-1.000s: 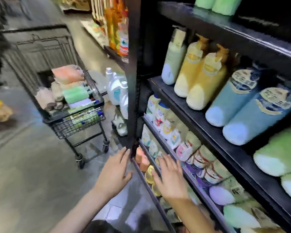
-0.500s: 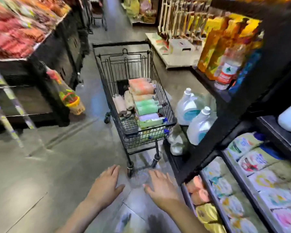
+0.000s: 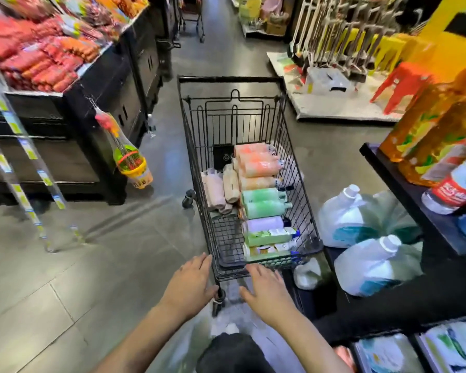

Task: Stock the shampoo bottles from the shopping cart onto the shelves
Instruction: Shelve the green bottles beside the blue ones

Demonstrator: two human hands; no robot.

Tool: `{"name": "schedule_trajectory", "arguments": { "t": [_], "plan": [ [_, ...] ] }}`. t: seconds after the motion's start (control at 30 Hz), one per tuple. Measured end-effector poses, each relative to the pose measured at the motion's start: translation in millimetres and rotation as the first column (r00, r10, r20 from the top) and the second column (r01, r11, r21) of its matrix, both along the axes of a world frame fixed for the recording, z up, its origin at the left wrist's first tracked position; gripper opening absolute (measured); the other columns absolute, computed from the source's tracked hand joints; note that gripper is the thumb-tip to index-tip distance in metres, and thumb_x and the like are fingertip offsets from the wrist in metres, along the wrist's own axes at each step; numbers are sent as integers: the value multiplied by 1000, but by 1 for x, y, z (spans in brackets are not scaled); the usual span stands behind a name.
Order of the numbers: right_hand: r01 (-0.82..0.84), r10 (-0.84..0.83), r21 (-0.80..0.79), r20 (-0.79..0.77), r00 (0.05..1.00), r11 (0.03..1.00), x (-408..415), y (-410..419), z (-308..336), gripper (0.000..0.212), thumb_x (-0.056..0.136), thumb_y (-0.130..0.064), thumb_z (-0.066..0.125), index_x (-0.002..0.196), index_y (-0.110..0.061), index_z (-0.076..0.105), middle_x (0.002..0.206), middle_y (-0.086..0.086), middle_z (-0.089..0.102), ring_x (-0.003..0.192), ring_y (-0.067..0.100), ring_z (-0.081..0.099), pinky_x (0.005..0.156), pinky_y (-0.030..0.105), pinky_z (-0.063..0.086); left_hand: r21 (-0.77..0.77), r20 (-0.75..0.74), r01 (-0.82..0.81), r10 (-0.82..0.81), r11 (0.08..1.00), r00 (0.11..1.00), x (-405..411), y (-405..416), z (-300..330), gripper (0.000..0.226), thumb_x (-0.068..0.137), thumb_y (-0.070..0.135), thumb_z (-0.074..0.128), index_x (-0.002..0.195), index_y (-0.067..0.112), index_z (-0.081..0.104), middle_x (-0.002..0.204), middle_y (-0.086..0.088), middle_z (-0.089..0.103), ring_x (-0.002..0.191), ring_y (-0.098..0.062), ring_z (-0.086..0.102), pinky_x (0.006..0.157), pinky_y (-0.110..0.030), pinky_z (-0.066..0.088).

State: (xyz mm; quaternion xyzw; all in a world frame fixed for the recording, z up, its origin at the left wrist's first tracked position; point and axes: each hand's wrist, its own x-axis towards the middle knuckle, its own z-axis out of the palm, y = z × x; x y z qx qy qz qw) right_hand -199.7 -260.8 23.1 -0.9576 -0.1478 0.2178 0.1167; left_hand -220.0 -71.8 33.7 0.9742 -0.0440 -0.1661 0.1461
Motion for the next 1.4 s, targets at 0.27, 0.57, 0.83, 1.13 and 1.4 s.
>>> {"name": "schedule_trajectory", "arguments": {
  "t": [0.27,0.57,0.83,1.13,1.4],
  "plan": [
    [-63,63,-1,-25,998,998,120,0,-19,53,96,-42,43,141,-15,35,140,7,45,125,27,46,103,36,38,-33,-24,-31,30,999,999,113,-1,2,70,96,38,46,151,12,12,158,-6,15,144,-23,21,116,-31,20],
    [66,-55,69,-157,986,995,249,28,-47,52,95,-34,49,140,-11,33,136,13,44,122,32,45,97,40,43,-90,-121,-37,26,995,992,239,13,-17,69,94,34,50,149,9,17,155,-8,21,142,-24,23,114,-31,22],
    [270,-233,87,-300,925,959,369,61,-96,47,95,-27,50,135,-7,36,127,18,46,115,36,50,92,39,45,-160,-348,-135,72,978,935,379,44,-70,61,95,28,48,146,4,23,148,-15,33,134,-30,36,106,-34,33],
    [343,-339,-30,-253,906,939,441,97,-179,50,95,-31,49,136,-4,38,129,18,51,118,35,48,91,37,38,-183,-677,-764,484,619,554,513,57,-148,59,94,21,55,140,-5,28,83,-8,49,71,-20,48,54,-24,34],
    [385,-385,-48,-246,890,922,457,99,-211,36,92,-35,48,118,-9,48,117,13,60,110,31,55,84,36,44,-33,-760,-922,589,387,275,547,45,-205,71,95,29,54,144,-3,14,135,-17,40,130,-32,38,101,-32,36]
  ]
}}
